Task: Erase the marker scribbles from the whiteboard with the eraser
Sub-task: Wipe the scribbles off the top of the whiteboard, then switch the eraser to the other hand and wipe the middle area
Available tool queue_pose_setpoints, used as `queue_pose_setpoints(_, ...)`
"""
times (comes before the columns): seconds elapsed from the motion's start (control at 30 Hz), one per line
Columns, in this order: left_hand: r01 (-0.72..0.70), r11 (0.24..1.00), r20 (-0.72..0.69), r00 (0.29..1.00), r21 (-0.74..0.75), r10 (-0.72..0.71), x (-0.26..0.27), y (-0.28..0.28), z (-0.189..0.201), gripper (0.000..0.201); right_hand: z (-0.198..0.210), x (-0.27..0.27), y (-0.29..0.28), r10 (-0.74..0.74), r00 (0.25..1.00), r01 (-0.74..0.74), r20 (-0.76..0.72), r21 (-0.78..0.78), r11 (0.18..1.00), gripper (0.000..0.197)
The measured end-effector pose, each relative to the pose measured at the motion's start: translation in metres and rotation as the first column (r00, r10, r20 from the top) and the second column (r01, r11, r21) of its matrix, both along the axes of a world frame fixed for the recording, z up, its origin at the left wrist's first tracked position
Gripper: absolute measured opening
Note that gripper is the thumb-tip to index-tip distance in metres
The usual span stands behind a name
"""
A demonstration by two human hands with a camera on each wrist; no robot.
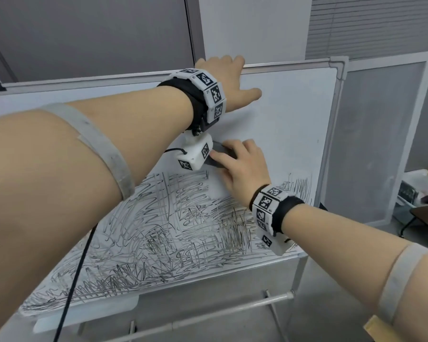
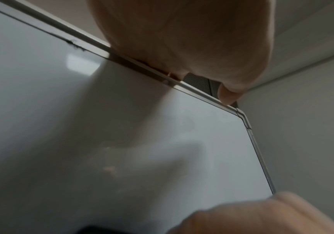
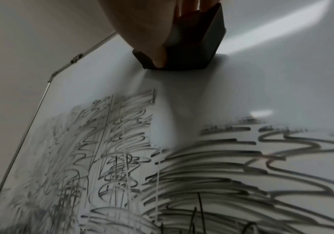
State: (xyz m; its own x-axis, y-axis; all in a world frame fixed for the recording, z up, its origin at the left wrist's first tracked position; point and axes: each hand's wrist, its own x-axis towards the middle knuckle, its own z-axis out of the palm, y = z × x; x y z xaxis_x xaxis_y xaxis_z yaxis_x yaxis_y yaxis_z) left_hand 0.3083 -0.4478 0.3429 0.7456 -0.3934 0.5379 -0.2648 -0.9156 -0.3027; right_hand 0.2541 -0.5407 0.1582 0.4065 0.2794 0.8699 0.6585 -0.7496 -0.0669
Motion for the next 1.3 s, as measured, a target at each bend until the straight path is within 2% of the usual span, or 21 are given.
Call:
queue_pose_setpoints(0.07, 0.003, 1.000, -0.007, 1.000, 0.002, -0.003, 0.001, 0.002, 0.000, 0.073, -0.002, -0.001, 0.006, 0.013, 1.000, -0.012, 0.015, -0.037, 0.999, 0.039)
queue_pose_setpoints(0.17, 0.010, 1.000, -0.027, 1.000, -0.007, -0.010, 0.003, 0.005, 0.002, 0.073, -0.035, -0.010, 0.012, 0.072, 0.997, -0.080, -0.040, -0.284, 0.955, 0.048)
queue_pose_setpoints(0.23, 0.008, 1.000, -0.045, 0.999, -0.018, -0.009, 0.002, 0.005, 0.003, 0.073, -0.058, -0.015, 0.017, 0.035, 0.993, -0.077, -0.117, -0.384, 0.920, 0.057)
queue_pose_setpoints(0.3, 0.009, 1.000, -0.061, 0.998, -0.028, -0.011, -0.001, 0.006, 0.004, 0.073, -0.065, -0.015, 0.018, 0.011, 0.991, -0.060, -0.134, -0.370, 0.927, 0.058)
queue_pose_setpoints(0.4, 0.042, 0.999, -0.073, 0.996, -0.027, -0.044, -0.006, 0.009, 0.007, 0.072, -0.055, -0.016, 0.017, 0.031, 0.992, -0.072, -0.122, -0.353, 0.933, 0.054)
queue_pose_setpoints(0.47, 0.112, 0.993, -0.071, 0.991, -0.032, -0.114, -0.012, 0.014, 0.006, 0.075, -0.043, -0.018, 0.016, 0.052, 0.992, -0.086, -0.113, -0.322, 0.943, 0.046)
queue_pose_setpoints(0.53, 0.243, 0.970, -0.028, 0.970, -0.014, -0.243, -0.023, 0.026, 0.001, 0.076, -0.029, -0.020, 0.020, 0.058, 0.992, -0.087, -0.109, -0.284, 0.955, 0.043)
queue_pose_setpoints(0.63, 0.446, 0.881, 0.066, 0.885, 0.160, -0.460, -0.044, 0.048, -0.009, 0.060, -0.010, -0.018, 0.026, 0.068, 0.990, -0.096, -0.125, -0.237, 0.967, 0.044)
queue_pose_setpoints(0.7, 0.492, 0.830, 0.032, 0.855, 0.261, -0.517, -0.062, 0.065, -0.016, 0.048, 0.000, -0.016, 0.029, 0.078, 0.987, -0.105, -0.140, -0.196, 0.975, 0.042)
queue_pose_setpoints(0.83, 0.473, 0.830, -0.163, 0.881, 0.295, -0.444, -0.096, 0.095, -0.045, 0.037, 0.021, -0.013, 0.029, 0.102, 0.978, -0.113, -0.181, -0.050, 0.992, 0.035)
queue_pose_setpoints(0.9, 0.419, 0.849, -0.193, 0.907, 0.322, -0.374, -0.108, 0.109, -0.061, 0.041, 0.030, -0.013, 0.028, 0.155, 0.965, -0.162, -0.210, -0.014, 0.987, 0.037)
queue_pose_setpoints(1.07, 0.274, 0.894, -0.147, 0.961, 0.354, -0.236, -0.116, 0.122, -0.086, 0.056, 0.045, -0.020, 0.021, 0.190, 0.939, -0.229, -0.286, -0.107, 0.968, 0.052)
queue_pose_setpoints(1.3, 0.178, 0.933, -0.076, 0.984, 0.313, -0.163, -0.121, 0.109, -0.080, 0.047, 0.065, -0.030, 0.019, 0.237, 0.914, -0.289, -0.330, -0.117, 0.950, 0.051)
